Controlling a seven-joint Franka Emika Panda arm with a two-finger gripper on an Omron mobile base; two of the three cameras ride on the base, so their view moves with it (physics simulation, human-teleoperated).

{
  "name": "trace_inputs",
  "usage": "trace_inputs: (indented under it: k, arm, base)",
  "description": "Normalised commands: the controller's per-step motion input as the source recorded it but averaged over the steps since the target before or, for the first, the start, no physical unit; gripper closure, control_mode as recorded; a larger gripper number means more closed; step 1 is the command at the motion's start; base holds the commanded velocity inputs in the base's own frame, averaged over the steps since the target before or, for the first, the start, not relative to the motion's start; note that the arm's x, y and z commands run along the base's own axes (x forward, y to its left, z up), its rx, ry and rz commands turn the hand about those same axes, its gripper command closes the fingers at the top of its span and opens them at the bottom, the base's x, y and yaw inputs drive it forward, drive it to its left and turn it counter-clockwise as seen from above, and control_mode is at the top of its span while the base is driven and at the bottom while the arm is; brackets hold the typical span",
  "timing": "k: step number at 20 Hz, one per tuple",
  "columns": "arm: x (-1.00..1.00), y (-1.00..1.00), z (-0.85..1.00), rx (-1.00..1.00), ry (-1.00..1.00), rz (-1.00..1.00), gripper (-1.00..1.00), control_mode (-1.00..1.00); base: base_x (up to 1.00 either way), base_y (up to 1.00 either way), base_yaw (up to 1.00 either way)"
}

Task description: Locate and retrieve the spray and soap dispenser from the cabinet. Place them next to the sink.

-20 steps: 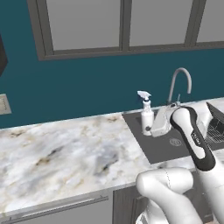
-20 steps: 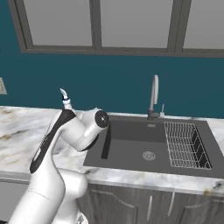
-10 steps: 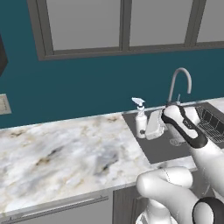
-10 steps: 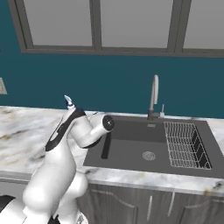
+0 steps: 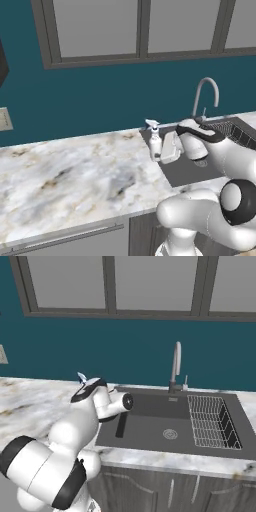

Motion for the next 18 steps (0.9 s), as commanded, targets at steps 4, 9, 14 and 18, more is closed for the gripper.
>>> trace_inputs:
  k: [4,9,14,18]
  arm:
    - [0.37,0.0,-0.27,0.01,0.0,0.05,1.0,-1.0]
    - [0.45,0.0,-0.31,0.01,-0.02,0.05,1.0,-1.0]
    - [0.48,0.0,-0.42,0.01,-0.06,0.02,1.0,-1.0]
    - [0.45,0.0,-0.43,0.0,-0.08,0.03,1.0,-1.0]
  base:
    - [0.0,0.0,0.0]
    - [0.0,0.0,0.0]
    - [0.0,0.0,0.0]
    - [0.0,0.0,0.0]
